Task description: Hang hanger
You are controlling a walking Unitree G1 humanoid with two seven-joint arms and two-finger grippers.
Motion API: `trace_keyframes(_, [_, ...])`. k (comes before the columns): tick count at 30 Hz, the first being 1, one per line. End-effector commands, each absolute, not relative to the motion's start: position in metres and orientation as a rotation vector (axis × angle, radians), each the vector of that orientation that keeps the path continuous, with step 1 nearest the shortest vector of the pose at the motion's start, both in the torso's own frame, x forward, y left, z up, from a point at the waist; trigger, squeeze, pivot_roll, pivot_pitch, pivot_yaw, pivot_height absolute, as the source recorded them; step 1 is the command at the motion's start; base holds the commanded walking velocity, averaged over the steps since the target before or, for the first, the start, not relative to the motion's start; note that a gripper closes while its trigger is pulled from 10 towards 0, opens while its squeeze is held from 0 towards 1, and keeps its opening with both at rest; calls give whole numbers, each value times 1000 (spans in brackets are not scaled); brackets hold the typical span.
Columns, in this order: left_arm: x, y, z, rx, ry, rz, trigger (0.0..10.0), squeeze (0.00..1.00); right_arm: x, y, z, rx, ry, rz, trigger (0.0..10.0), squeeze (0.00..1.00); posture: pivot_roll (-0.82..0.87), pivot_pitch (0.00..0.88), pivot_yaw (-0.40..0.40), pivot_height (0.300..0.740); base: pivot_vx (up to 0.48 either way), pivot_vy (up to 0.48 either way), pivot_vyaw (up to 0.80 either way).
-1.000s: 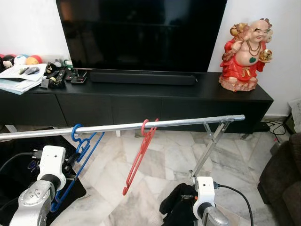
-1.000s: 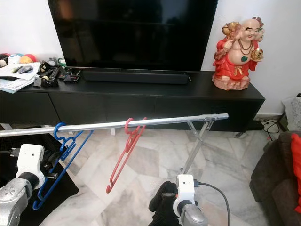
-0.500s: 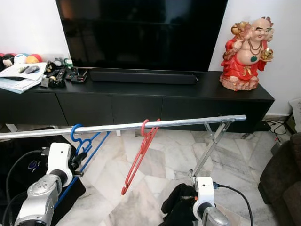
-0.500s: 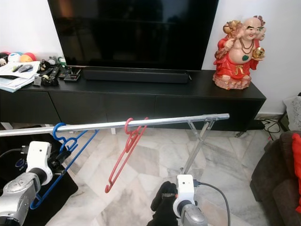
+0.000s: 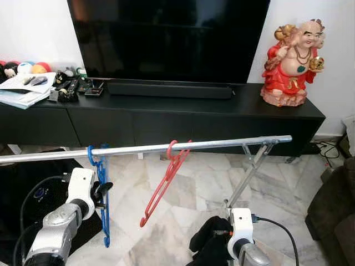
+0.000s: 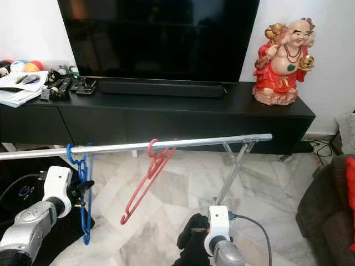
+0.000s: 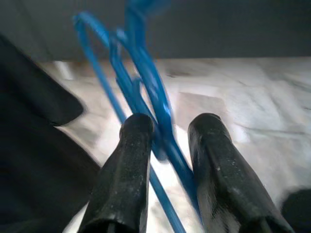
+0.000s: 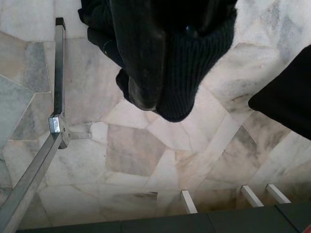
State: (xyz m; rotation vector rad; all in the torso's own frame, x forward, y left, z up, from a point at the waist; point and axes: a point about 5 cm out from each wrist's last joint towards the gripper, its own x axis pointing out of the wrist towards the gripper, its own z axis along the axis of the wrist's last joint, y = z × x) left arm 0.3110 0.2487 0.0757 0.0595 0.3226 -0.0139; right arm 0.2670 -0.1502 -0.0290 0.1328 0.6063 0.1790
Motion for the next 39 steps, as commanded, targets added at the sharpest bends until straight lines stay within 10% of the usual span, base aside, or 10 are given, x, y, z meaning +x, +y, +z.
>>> trace_keyframes(1, [314,252,76,76,328,61,10000,0,266,-152,-29,135,605,165,10000,0,120,0,-21,740,0,0,0])
trace_keyframes(20, [322,235,60,114,422,136,10000,0,267,-153,-29,140,605,155,10000,0,117,0,-15,740,0,0,0])
trace_keyframes(22, [323,236,61,102,411,142,8392,0,268,-153,-29,142,603,154,10000,0,117,0,-15,740,0,0,0])
trace_keyframes(23, [323,237,62,97,405,150,2039,0,268,-152,-29,142,602,155,10000,0,117,0,-15,740,0,0,0])
trace_keyframes(24, [323,237,62,92,401,151,0,0,268,-152,-29,142,602,156,10000,0,117,0,-15,740,0,0,0])
trace_keyframes(39, [327,228,64,79,362,116,0,0,269,-151,-27,143,596,162,10000,0,116,0,-18,740,0,0,0])
